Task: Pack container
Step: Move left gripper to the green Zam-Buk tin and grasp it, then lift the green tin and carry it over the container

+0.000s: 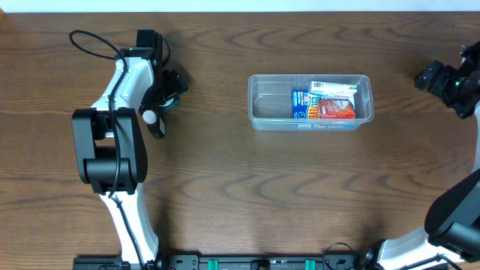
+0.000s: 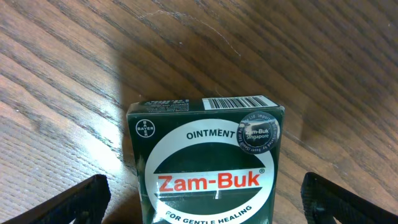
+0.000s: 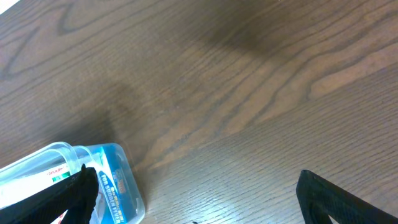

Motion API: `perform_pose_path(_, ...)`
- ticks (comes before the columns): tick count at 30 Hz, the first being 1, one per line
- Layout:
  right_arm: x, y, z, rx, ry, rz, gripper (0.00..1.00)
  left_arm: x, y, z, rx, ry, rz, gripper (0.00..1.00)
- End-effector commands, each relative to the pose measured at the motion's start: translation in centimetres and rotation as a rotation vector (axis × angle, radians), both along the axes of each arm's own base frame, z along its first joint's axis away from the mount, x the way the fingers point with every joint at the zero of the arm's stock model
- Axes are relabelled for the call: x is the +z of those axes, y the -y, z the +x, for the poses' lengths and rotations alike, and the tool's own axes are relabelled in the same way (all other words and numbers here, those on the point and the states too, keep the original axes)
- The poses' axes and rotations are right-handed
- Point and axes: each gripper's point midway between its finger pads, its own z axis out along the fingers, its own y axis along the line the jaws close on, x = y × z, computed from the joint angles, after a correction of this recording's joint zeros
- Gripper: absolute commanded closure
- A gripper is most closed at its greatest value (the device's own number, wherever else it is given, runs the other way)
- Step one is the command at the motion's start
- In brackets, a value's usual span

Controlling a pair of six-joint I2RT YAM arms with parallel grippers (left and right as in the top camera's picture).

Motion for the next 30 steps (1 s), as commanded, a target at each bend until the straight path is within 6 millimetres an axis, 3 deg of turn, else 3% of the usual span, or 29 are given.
perform_pose_path(1,0.6,0.1,0.1,-0.01,0.015,0.002,0.01,-1.1,0.0,-0.8,-0.015,-0.033,-0.001,0.01)
perform_pose_path(9,0.6,0.1,0.1,-0.01,0.015,0.002,0.01,-1.7,0.0,-1.0,-0.016,-0.049,-0.001,0.0)
perform_pose_path(25,0.6,0.1,0.1,-0.01,0.015,0.002,0.01,-1.7,1.4,-0.8,-0.048,-0.041,0.0,0.3)
perform_pose_path(30,0.6,0.1,0.1,-0.01,0.015,0.002,0.01,-1.7,2.3,-0.7,-0.067,-0.038,0.0,0.35)
